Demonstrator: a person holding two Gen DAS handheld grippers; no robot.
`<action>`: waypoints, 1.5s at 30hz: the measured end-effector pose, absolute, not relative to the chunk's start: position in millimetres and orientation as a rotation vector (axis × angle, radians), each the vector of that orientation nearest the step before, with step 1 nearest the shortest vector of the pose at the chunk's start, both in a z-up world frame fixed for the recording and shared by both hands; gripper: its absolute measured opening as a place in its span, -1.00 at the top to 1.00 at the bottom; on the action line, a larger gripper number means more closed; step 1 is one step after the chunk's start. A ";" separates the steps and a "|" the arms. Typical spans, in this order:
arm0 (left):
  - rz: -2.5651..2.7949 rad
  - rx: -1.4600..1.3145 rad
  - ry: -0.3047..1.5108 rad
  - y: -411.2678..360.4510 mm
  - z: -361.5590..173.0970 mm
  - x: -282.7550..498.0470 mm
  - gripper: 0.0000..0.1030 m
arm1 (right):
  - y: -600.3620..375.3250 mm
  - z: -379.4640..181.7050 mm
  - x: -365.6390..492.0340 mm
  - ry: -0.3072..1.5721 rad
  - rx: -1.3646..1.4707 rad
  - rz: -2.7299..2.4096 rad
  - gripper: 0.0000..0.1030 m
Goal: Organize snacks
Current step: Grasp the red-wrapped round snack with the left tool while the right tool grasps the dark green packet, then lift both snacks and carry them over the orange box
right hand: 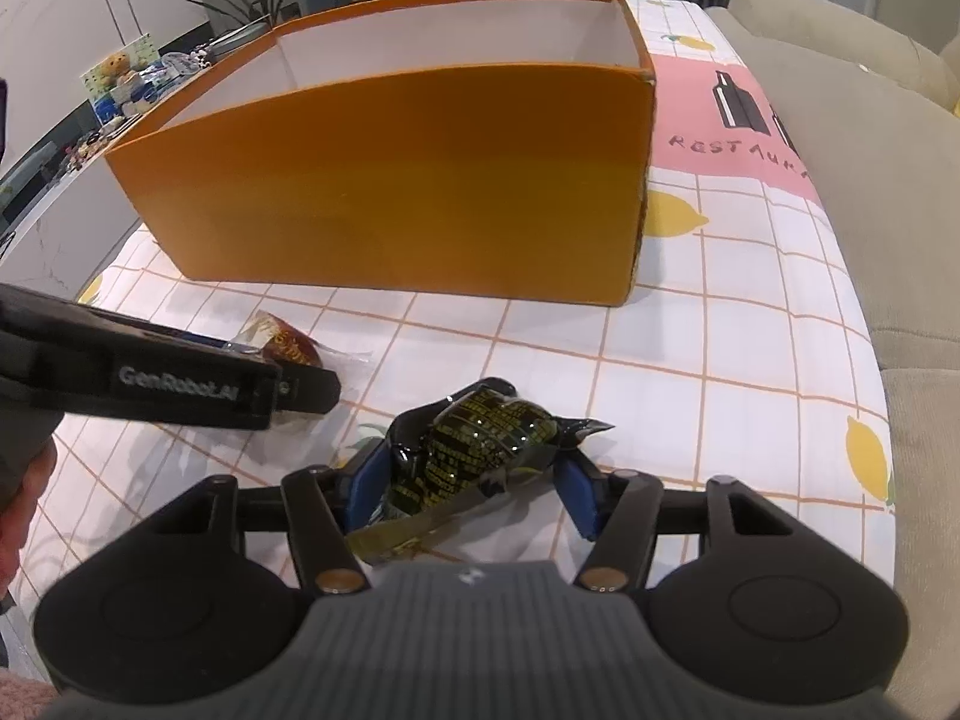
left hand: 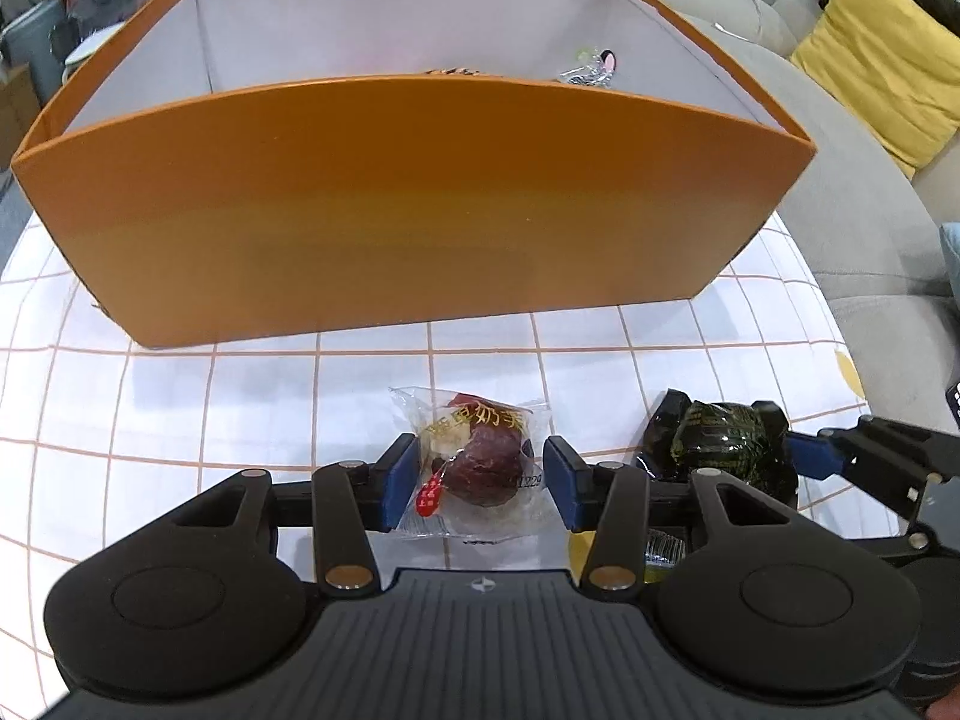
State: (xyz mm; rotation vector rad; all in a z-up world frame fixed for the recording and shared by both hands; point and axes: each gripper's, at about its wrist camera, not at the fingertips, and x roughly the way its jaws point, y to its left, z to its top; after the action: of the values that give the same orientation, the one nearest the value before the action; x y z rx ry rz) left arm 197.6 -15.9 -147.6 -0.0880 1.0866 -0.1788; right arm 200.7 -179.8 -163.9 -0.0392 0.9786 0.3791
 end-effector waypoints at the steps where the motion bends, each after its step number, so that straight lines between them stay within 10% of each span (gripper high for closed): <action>1: -0.180 -0.090 1.083 -15.6 -148.2 196.7 -0.04 | -180.4 -163.2 200.1 0.973 -0.033 0.382 -0.14; 45: -0.204 -0.215 1.017 7.0 -119.5 177.7 0.11 | -178.3 -137.3 193.5 0.884 0.040 0.373 0.06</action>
State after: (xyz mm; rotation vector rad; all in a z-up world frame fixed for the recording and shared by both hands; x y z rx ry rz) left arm 177.7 7.0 -119.5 -0.2149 1.0165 -0.2042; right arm 193.5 -178.3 -137.3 0.0404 0.8836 0.3726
